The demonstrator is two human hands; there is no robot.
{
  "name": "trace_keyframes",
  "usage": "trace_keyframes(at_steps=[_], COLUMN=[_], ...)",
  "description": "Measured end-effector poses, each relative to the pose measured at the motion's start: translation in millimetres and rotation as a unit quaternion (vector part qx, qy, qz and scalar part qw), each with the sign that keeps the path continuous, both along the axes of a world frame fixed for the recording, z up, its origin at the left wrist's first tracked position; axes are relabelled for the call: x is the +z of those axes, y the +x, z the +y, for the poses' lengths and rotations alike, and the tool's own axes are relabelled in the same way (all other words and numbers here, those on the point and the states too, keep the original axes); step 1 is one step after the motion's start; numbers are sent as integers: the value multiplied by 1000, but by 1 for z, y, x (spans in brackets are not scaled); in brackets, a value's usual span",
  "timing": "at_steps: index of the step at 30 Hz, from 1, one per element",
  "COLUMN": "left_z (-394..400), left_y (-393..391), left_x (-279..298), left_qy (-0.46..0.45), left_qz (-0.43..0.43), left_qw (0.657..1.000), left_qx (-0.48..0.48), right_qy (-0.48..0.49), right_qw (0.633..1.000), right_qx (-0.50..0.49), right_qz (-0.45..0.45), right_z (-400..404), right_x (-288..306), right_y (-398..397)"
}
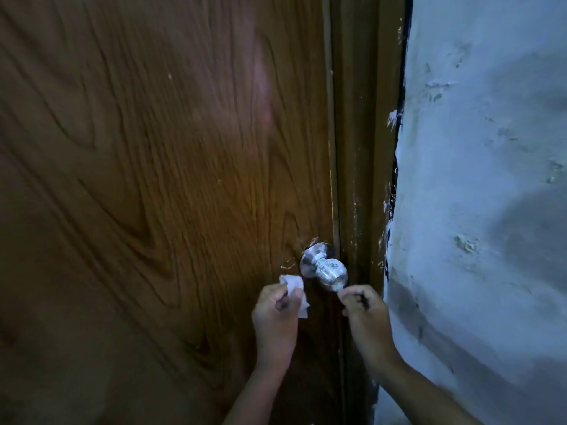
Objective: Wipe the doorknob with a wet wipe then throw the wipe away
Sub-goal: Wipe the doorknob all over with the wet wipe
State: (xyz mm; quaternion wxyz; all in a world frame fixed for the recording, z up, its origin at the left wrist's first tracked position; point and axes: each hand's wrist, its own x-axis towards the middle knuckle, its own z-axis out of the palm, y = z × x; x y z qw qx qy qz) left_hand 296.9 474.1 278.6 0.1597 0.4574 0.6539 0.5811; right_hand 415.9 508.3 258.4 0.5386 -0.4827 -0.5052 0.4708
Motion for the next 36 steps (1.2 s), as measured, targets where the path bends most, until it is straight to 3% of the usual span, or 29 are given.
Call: trace_keyframes(at_steps=[6,12,17,30,32,36], left_z=[19,39,41,71,71,63], left_y=[-20,-25,-31,-18,-22,-36], left_x=[-9,-8,-9,39,40,31], left_qy=[-8,-11,-8,56,64,70], left_qz=[306,581,660,809,813,797], left_qw=[952,810,741,582,575,592], left_qx=[27,80,121,67,70,98], right_qy=[-51,-67,-105,-111,-113,-117], right_qw=[997,984,958,951,950,950], right_qx=[-9,52,81,101,107,118], right_qz=[49,159,253,269,270,263], right_z=[30,48,55,59,59,60], right_x=[-8,-7,-6,-10,-10,-11], right_y=[0,-10,-16,-13,-12,-11])
